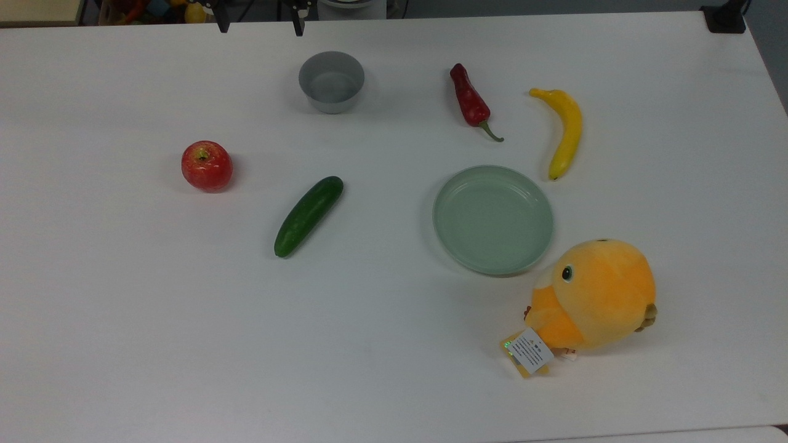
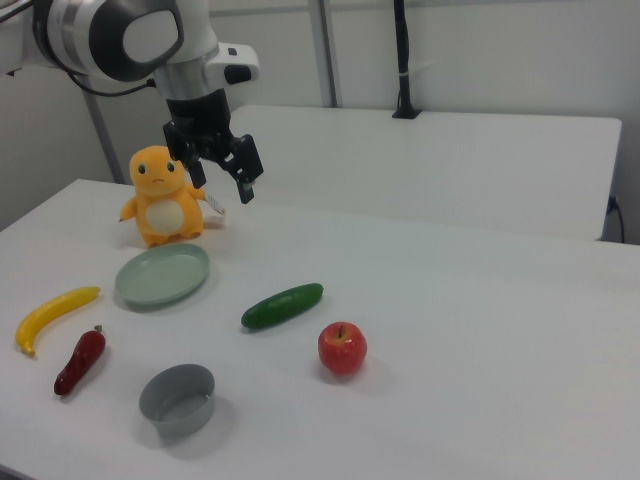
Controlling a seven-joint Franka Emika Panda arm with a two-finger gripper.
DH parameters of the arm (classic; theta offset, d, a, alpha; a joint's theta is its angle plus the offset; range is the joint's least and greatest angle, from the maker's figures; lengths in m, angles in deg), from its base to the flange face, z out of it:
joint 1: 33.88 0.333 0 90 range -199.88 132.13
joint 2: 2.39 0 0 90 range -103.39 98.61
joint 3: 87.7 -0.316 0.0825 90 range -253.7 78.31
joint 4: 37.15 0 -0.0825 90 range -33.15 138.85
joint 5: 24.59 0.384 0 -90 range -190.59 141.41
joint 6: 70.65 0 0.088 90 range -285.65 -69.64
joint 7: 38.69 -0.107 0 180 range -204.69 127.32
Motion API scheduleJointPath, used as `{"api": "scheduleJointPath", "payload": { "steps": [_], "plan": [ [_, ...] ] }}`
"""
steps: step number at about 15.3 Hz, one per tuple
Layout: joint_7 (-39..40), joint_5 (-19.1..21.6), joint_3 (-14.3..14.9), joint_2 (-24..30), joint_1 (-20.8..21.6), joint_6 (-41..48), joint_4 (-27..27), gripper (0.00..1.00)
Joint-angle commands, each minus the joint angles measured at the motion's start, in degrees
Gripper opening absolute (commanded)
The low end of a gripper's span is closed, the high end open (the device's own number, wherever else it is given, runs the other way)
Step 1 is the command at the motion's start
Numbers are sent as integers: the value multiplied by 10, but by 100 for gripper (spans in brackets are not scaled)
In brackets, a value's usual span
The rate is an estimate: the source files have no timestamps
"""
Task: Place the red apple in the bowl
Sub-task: 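Move the open gripper over to the red apple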
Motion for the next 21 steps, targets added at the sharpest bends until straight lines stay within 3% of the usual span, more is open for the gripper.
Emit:
{"api": "scheduleJointPath", "payload": {
  "steps": [1, 6, 11, 15, 21],
  "plan": [
    [-8, 3, 3, 22, -9, -52, 41, 100],
    [-3, 1, 38, 24, -16, -87, 71, 100],
    [30, -28, 78, 18, -17, -95, 96, 100],
    [33, -37, 81, 8, -23, -165, 143, 100],
    [34, -57, 81, -51, -24, -201, 147, 100]
  ]
}}
